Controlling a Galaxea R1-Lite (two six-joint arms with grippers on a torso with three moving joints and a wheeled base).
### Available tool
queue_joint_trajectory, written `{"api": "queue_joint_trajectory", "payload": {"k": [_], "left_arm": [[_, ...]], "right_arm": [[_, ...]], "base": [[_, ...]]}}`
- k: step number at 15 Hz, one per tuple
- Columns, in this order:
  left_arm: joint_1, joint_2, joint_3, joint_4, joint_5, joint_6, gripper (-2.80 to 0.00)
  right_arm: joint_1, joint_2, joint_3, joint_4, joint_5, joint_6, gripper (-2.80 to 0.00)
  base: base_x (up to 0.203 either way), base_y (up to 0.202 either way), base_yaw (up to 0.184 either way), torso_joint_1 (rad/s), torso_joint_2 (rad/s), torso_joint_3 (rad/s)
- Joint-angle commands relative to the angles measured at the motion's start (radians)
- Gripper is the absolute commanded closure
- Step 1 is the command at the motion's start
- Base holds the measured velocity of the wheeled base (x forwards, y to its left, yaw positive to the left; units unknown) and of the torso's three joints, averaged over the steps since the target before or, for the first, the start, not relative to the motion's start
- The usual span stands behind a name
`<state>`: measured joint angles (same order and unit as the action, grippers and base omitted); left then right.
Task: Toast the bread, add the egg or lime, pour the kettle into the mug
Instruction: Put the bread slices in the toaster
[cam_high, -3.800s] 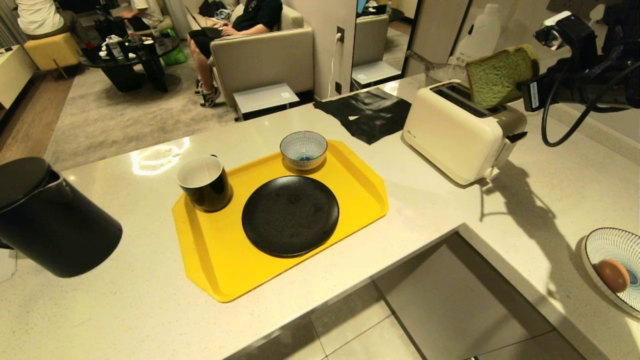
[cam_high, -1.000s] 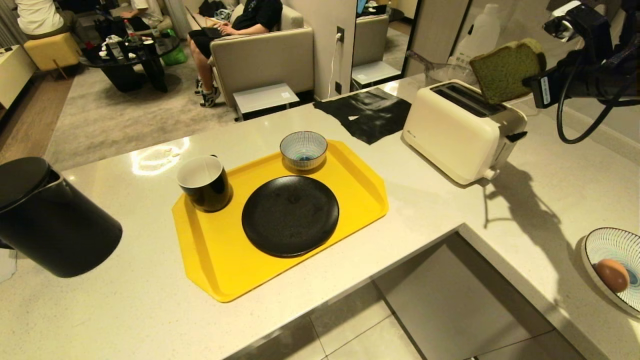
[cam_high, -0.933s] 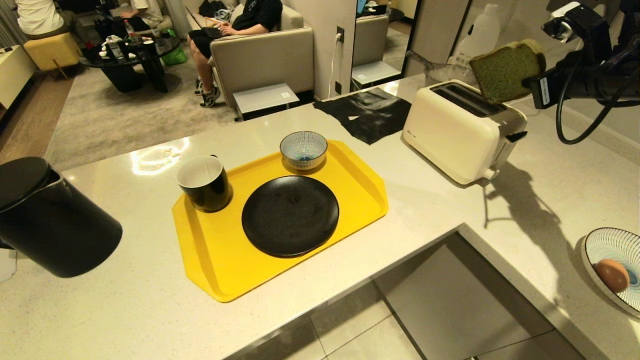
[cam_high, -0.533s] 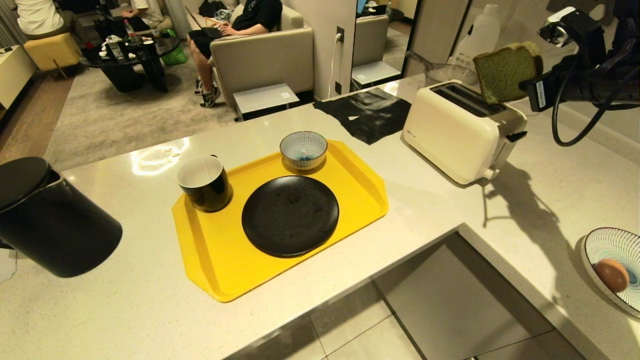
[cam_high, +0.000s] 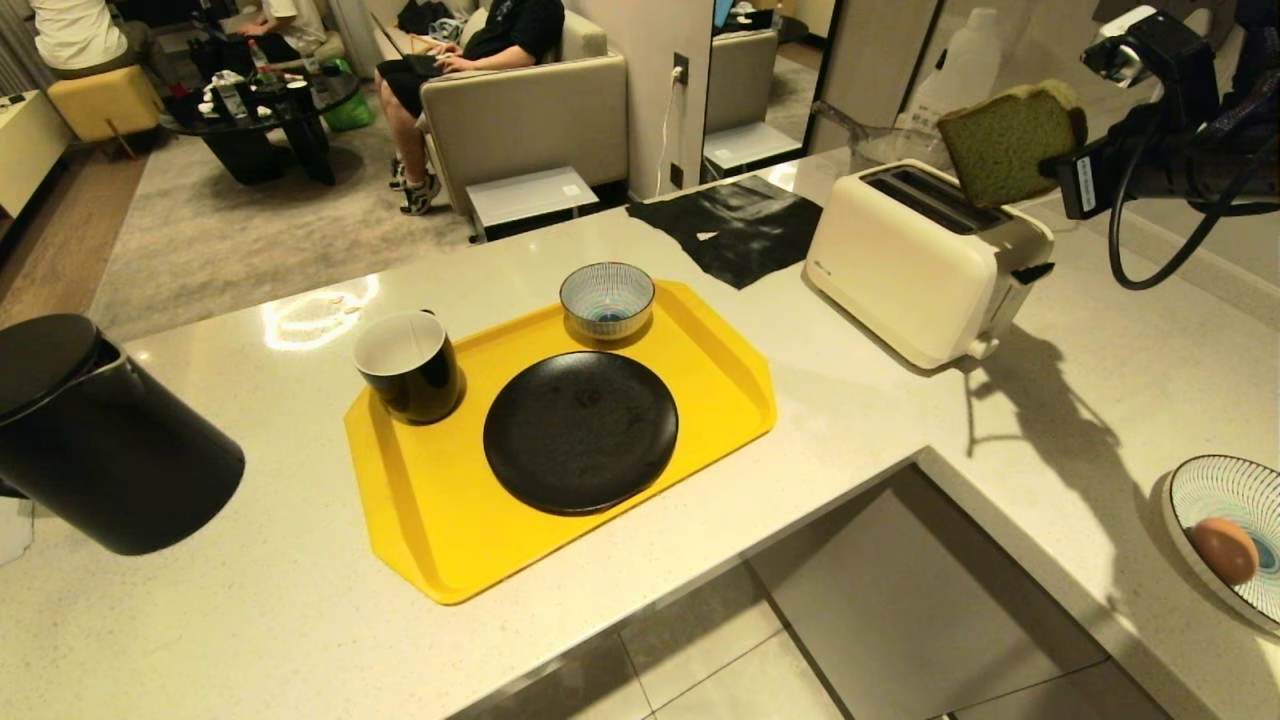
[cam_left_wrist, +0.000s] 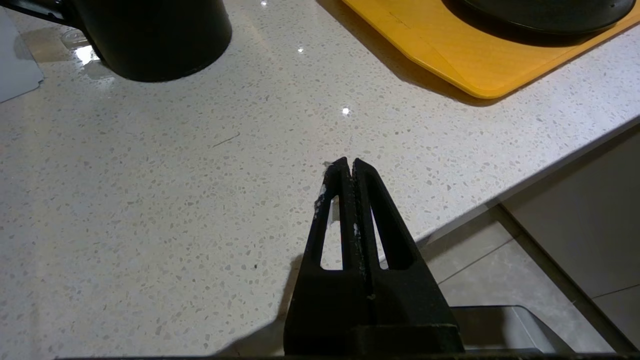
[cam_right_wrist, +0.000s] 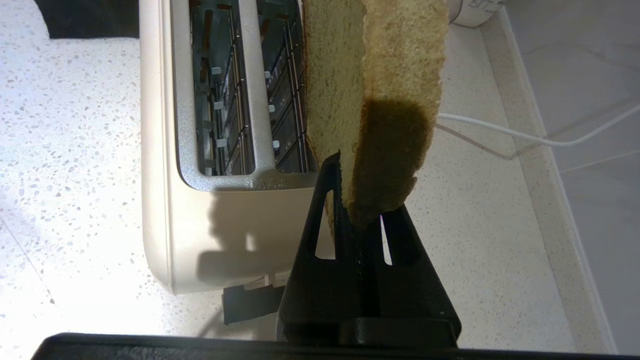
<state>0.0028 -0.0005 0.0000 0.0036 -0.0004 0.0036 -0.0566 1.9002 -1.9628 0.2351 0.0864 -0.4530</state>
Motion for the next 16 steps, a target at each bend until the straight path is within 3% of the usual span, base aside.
{"api": "queue_joint_trajectory", "payload": {"k": [1,16], "left_arm": [[-0.001,-0.001,0.000,0.000,0.000,0.000,0.00],[-0.001,-0.001,0.000,0.000,0.000,0.001,0.00]], "right_arm": [[0.001,-0.003,0.001,0.003,0.001,-0.003,0.00],[0.020,-0.015,0.001,0.041,0.007,-0.003,0.00]], "base": [[0.000,0.000,0.000,0.000,0.00,0.000],[0.000,0.000,0.000,0.000,0.00,0.000]]}}
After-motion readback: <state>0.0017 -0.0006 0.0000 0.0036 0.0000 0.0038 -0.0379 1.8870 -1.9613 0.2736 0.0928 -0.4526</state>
